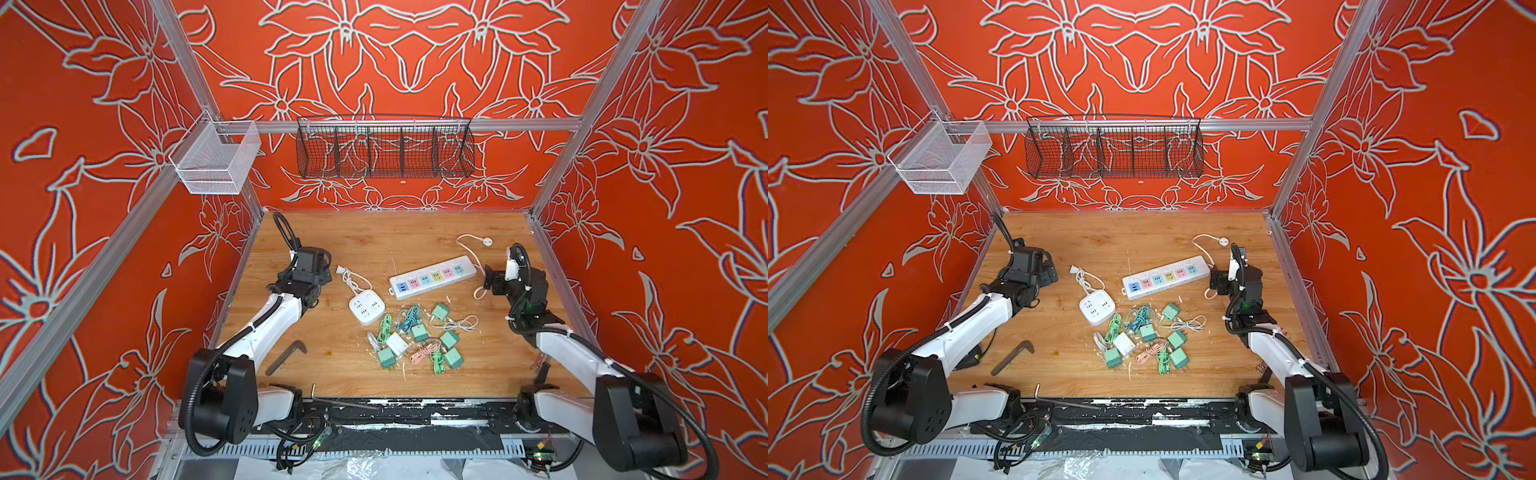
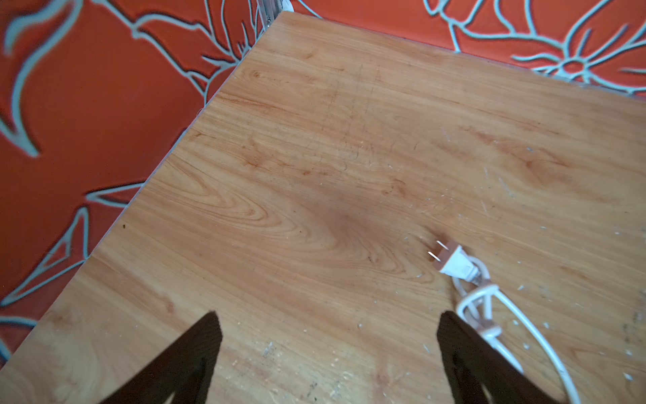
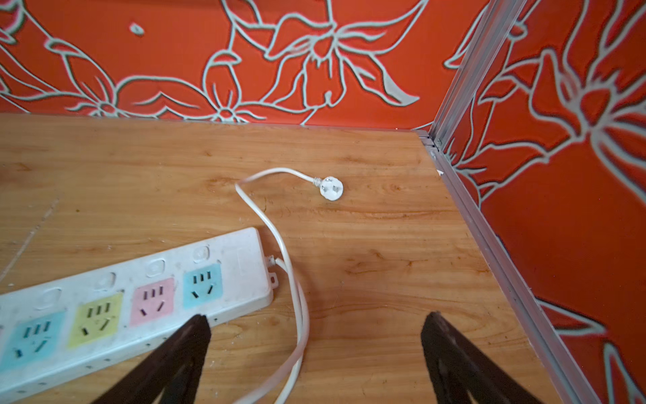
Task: Insert the plug
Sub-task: 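Reach the right gripper toward the green chargers while the left arm rises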
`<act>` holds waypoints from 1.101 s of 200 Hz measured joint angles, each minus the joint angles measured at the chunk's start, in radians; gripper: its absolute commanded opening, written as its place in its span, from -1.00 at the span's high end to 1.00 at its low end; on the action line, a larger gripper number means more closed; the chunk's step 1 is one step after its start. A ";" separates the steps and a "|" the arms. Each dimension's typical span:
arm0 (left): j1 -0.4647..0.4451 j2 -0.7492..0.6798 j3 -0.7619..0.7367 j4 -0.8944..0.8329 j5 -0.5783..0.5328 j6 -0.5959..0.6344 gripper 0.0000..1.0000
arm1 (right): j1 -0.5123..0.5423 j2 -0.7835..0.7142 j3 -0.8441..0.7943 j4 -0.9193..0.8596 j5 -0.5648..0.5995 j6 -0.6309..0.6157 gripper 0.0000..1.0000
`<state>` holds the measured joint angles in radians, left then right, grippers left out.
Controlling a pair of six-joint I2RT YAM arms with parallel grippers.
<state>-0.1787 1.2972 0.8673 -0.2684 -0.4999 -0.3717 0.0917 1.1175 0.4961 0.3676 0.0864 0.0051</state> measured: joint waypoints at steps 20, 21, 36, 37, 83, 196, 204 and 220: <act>-0.039 -0.024 0.043 -0.105 0.006 -0.039 -0.94 | 0.033 -0.042 0.067 -0.131 -0.001 0.024 -0.95; -0.040 -0.025 0.044 -0.109 0.006 -0.040 -0.94 | 0.035 -0.044 0.071 -0.141 -0.001 0.026 -0.95; -0.055 -0.055 0.066 -0.185 0.034 -0.067 -0.94 | 0.064 -0.060 0.127 -0.251 -0.006 0.052 -0.95; -0.055 -0.057 0.067 -0.188 0.035 -0.068 -0.94 | 0.068 -0.061 0.132 -0.263 -0.007 0.056 -0.95; -0.069 -0.195 0.088 -0.356 0.208 -0.081 -0.94 | 0.222 -0.065 0.242 -0.582 -0.031 0.148 -0.95; -0.070 -0.399 0.086 -0.462 0.674 0.100 -0.94 | 0.447 0.267 0.420 -0.872 -0.183 0.457 -0.72; -0.070 -0.416 0.078 -0.462 0.679 0.099 -0.94 | 0.466 0.285 0.437 -0.871 -0.191 0.462 -0.72; -0.070 -0.444 0.058 -0.463 0.682 0.095 -0.94 | 0.518 0.309 0.467 -0.864 -0.208 0.458 -0.72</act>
<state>-0.2489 0.8528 0.9253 -0.7315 0.1822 -0.2771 0.6098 1.4261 0.9627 -0.4965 -0.1219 0.4633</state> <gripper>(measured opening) 0.971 0.861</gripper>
